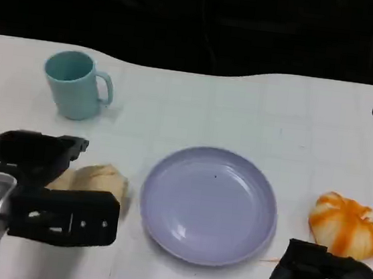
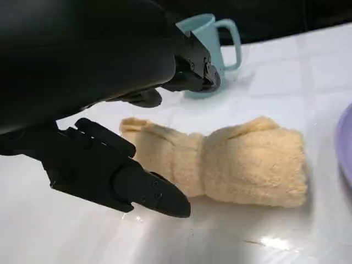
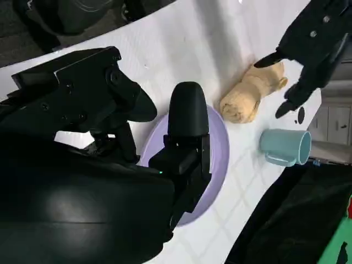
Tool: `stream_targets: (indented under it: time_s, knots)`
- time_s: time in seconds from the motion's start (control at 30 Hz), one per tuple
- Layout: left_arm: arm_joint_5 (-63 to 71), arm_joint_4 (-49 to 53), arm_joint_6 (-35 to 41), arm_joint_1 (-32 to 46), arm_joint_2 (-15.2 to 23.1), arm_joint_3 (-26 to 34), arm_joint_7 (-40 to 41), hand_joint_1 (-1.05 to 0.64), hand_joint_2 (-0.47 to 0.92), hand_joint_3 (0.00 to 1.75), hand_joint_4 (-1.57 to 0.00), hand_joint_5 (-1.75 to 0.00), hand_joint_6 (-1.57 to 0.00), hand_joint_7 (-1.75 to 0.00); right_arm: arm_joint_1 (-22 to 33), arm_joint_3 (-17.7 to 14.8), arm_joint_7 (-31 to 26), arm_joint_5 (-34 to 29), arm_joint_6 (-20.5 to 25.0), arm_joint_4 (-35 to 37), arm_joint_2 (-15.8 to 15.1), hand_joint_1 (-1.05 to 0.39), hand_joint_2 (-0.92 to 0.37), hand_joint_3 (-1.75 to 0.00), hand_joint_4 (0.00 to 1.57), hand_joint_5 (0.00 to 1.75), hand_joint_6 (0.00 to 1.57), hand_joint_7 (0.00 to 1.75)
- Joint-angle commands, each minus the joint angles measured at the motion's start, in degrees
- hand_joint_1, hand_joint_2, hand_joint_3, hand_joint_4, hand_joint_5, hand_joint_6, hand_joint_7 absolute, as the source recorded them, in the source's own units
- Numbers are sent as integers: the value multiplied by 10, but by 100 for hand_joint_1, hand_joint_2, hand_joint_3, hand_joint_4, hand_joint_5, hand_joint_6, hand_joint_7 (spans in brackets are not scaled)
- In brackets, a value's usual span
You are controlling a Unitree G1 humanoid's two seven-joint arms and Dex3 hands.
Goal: Grasp the towel on the left side of the plate with the left hand and place it into the plate.
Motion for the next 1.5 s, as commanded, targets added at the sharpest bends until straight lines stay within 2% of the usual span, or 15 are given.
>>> stream_targets:
  time_s: [0.03, 0.53, 0.6, 0.67, 0.73, 0.77, 0.83, 0.87, 0.9, 0.93, 0.97, 1.0, 1.03, 1.13, 1.5]
  knots:
    - [-1, 78, -5, -36, -8, -28, 25, -55, 83, 0, -34, -12, -30, -1, 4, 1, -1, -5, -4, -3, -5, -7, -64, -103, 71, 175, 63, 148]
    - [-47, 293, -28, -107, -68, -80, 133, -46, 88, 1, -43, -7, -36, -2, 9, -7, 3, -1, -2, -8, -8, -7, -65, -102, 70, 175, 63, 147]
    - [-52, 326, -30, -117, -77, -85, 151, -40, 91, 3, -53, -10, -41, -3, 9, -7, 3, 0, 1, -9, -8, -7, -65, -102, 70, 175, 63, 147]
    - [-64, 369, -44, -122, -87, -83, 198, -32, 92, 10, -68, -17, -56, -8, 10, -6, 3, 0, -1, -9, -7, -7, -65, -101, 71, 175, 64, 147]
    - [-74, 406, -59, -126, -94, -80, 241, -27, 92, 15, -85, -25, -77, -15, 10, -5, 2, -2, 0, -10, -7, -7, -65, -101, 71, 175, 64, 147]
    - [-77, 424, -67, -129, -96, -81, 261, -27, 92, 18, -88, -40, -87, -16, 10, -4, 1, -3, 0, -11, -7, -7, -65, -101, 71, 175, 64, 147]
    - [-80, 455, -79, -132, -98, -86, 299, -29, 92, 17, -82, -94, -105, -16, 10, -2, 1, -5, 2, -13, -8, -7, -65, -101, 71, 175, 64, 147]
    - [-80, 466, -92, -130, -97, -87, 329, -29, 92, 17, -75, -119, -106, -28, 10, -2, 1, -5, 2, -13, -7, -7, -65, -101, 71, 175, 64, 147]
    - [-82, 476, -113, -125, -95, -86, 367, -27, 92, 15, -70, -145, -90, -79, 10, -2, 0, -4, 3, -14, -7, -7, -65, -101, 71, 175, 64, 147]
    - [-86, 484, -133, -121, -93, -83, 399, -25, 92, 18, -72, -163, -74, -127, 10, -2, 0, -4, 4, -14, -6, -7, -65, -101, 70, 175, 64, 147]
    - [-90, 492, -147, -119, -92, -81, 421, -24, 92, 21, -74, -168, -67, -150, 10, -3, -1, -4, 5, -15, -6, -7, -65, -101, 70, 175, 64, 147]
    - [-92, 493, -153, -117, -90, -81, 437, -23, 92, 23, -76, -171, -63, -162, 9, -3, -1, -4, 7, -15, -6, -7, -65, -101, 70, 175, 64, 147]
    - [-95, 492, -158, -115, -89, -80, 450, -24, 92, 26, -77, -173, -57, -169, 9, -4, 0, -4, 8, -15, -7, -7, -65, -100, 70, 175, 64, 146]
    - [-106, 485, -170, -112, -85, -75, 476, -23, 92, 26, -78, -174, -53, -174, 7, -4, 0, -3, 7, -12, -6, -8, -65, -100, 70, 175, 64, 146]
    - [-137, 367, -174, -99, -49, -37, 470, -21, 88, 24, -85, -175, -57, -175, 6, -1, 3, -4, -14, 0, -3, -6, -65, -101, 73, 175, 65, 147]
